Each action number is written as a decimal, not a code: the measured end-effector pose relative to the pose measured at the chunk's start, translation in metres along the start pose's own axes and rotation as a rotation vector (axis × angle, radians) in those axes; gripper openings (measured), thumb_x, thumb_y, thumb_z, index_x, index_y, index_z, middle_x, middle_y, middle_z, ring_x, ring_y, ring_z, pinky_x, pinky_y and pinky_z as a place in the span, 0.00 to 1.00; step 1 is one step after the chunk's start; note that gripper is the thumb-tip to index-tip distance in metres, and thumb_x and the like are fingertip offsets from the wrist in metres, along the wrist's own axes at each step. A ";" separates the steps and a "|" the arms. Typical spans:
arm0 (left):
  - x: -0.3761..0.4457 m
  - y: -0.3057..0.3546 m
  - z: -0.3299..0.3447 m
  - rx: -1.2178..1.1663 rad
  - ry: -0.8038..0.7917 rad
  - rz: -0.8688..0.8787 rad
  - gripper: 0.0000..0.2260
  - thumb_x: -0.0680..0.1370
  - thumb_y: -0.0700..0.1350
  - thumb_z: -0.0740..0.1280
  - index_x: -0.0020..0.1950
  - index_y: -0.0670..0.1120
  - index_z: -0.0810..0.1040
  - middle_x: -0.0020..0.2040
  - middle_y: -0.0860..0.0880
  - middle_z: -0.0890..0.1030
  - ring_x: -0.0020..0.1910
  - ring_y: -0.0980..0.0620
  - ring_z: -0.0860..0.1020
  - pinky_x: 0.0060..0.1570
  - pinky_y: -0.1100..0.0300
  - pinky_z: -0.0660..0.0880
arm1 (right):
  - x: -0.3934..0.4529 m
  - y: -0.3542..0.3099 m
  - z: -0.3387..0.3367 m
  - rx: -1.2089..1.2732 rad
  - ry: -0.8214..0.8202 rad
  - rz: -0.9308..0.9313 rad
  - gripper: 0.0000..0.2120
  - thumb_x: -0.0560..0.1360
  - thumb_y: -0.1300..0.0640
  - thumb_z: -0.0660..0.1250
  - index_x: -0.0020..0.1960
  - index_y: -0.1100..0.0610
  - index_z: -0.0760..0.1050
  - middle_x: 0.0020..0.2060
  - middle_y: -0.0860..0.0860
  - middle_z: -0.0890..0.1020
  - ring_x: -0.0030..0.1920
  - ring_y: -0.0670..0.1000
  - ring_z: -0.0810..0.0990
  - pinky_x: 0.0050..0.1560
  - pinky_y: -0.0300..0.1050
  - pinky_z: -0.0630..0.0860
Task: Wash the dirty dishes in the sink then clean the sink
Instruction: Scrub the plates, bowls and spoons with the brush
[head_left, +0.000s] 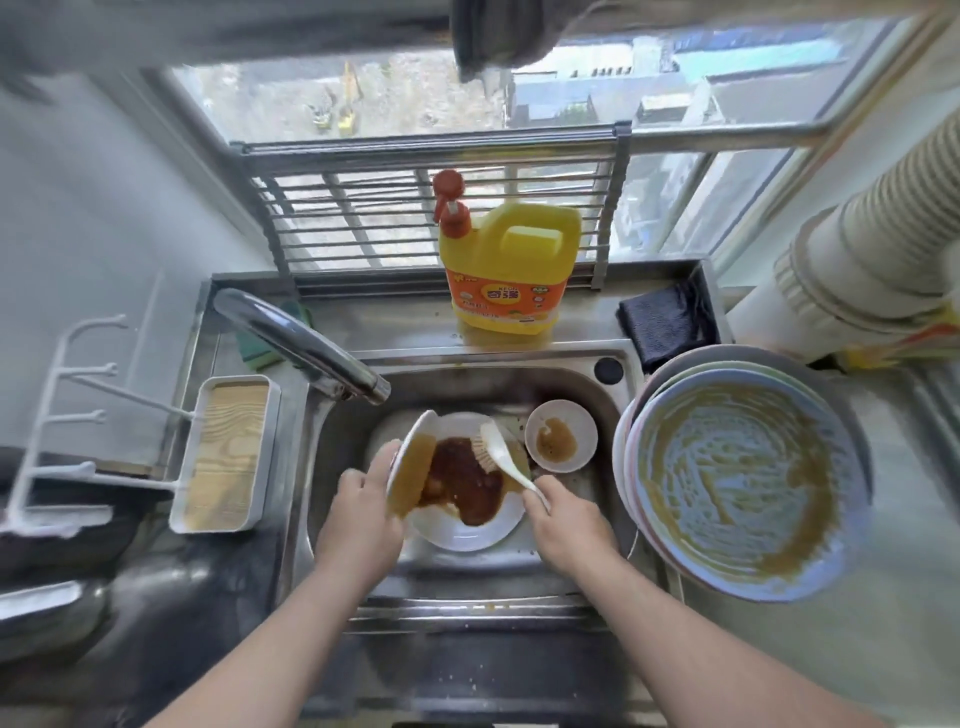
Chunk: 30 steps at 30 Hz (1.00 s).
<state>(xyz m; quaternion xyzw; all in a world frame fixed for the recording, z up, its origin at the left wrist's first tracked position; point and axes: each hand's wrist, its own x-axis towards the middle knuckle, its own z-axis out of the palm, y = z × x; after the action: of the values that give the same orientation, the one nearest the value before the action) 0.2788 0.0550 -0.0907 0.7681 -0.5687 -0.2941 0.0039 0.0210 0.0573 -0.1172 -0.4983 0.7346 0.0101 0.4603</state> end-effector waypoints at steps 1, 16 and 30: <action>-0.006 0.003 -0.001 0.031 0.013 0.004 0.38 0.78 0.42 0.65 0.80 0.70 0.53 0.53 0.51 0.67 0.44 0.50 0.73 0.44 0.53 0.72 | -0.004 -0.001 -0.003 -0.014 -0.016 -0.005 0.10 0.83 0.38 0.54 0.51 0.42 0.68 0.44 0.50 0.81 0.41 0.55 0.76 0.38 0.50 0.70; -0.023 0.027 0.021 -1.330 0.034 -0.591 0.12 0.89 0.55 0.55 0.69 0.62 0.74 0.58 0.48 0.84 0.56 0.38 0.84 0.48 0.31 0.82 | -0.010 -0.050 -0.005 -0.204 -0.098 -0.224 0.19 0.86 0.52 0.51 0.74 0.36 0.62 0.60 0.55 0.83 0.57 0.62 0.81 0.56 0.57 0.79; -0.001 0.022 0.024 -1.283 0.191 -0.663 0.16 0.89 0.54 0.53 0.76 0.55 0.69 0.66 0.42 0.79 0.63 0.37 0.79 0.65 0.32 0.76 | -0.037 -0.025 0.011 -0.169 -0.135 -0.186 0.19 0.82 0.54 0.52 0.70 0.37 0.60 0.53 0.58 0.83 0.52 0.63 0.82 0.52 0.55 0.79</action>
<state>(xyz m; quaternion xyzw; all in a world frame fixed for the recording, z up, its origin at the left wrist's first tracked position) 0.2483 0.0564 -0.1026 0.7689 -0.0189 -0.4871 0.4138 0.0498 0.0766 -0.0875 -0.5993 0.6494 0.0627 0.4639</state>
